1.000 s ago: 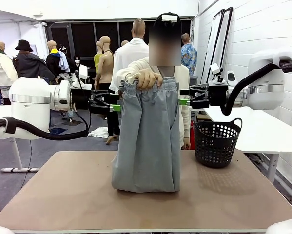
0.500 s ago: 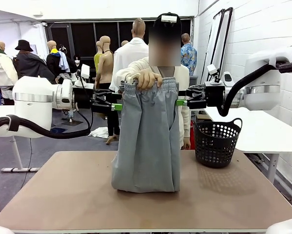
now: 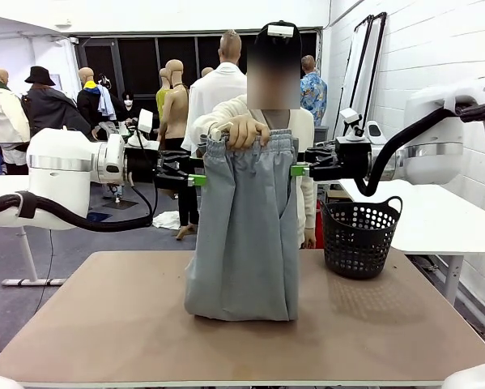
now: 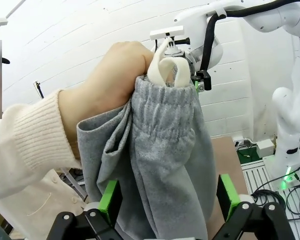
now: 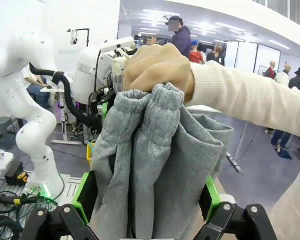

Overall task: Fold the training pants.
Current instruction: Release the ends of the Training pants and then grab the overlapped ends.

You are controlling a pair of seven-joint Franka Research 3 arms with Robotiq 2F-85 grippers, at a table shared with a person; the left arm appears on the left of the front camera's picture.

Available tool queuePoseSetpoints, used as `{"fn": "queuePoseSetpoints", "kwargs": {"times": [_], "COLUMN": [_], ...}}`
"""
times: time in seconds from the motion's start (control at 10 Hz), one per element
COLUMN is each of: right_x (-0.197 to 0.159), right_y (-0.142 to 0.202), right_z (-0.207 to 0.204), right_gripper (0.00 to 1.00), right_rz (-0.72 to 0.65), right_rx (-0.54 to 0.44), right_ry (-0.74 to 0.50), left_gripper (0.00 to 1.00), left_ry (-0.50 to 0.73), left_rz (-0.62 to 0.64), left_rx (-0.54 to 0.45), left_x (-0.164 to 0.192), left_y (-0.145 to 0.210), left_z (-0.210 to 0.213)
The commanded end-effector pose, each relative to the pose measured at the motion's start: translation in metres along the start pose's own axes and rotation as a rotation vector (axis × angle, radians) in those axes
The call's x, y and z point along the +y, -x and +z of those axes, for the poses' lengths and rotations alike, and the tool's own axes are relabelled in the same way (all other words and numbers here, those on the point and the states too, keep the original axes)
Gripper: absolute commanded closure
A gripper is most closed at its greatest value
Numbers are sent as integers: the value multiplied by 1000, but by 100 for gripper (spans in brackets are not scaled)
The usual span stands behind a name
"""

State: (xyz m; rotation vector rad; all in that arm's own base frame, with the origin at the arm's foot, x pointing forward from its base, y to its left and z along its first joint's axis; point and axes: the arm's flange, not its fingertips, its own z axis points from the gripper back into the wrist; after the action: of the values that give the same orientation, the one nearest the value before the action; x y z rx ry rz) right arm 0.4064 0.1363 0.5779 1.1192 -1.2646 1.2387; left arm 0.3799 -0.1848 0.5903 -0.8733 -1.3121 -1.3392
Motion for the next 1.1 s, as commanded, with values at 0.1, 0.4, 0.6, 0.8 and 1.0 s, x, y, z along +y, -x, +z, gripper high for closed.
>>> {"fn": "queuePoseSetpoints", "kwargs": {"times": [0.1, 0.4, 0.6, 0.8, 1.0], "right_x": [-4, -5, -5, -7, -7], "right_y": [-7, -8, -10, -10, -11], "right_z": [-3, -9, -13, -18, -22], "right_gripper": [0, 0, 0, 0, 0], "right_rz": [-11, -7, -3, -8, -9], "right_rx": [18, 32, 42, 48, 57], "right_ry": [-34, -39, -39, -46, -53], "left_gripper": [0, 0, 0, 0, 0], "left_ry": [22, -14, -41, -77, -128], "left_rz": [21, 22, 18, 23, 37], "left_rx": [-11, -2, 11, 23, 22], "left_x": [5, 9, 2, -11, -20], "left_y": [-5, -3, -7, -7, -1], "left_z": [-7, -9, -2, 12, 30]}}
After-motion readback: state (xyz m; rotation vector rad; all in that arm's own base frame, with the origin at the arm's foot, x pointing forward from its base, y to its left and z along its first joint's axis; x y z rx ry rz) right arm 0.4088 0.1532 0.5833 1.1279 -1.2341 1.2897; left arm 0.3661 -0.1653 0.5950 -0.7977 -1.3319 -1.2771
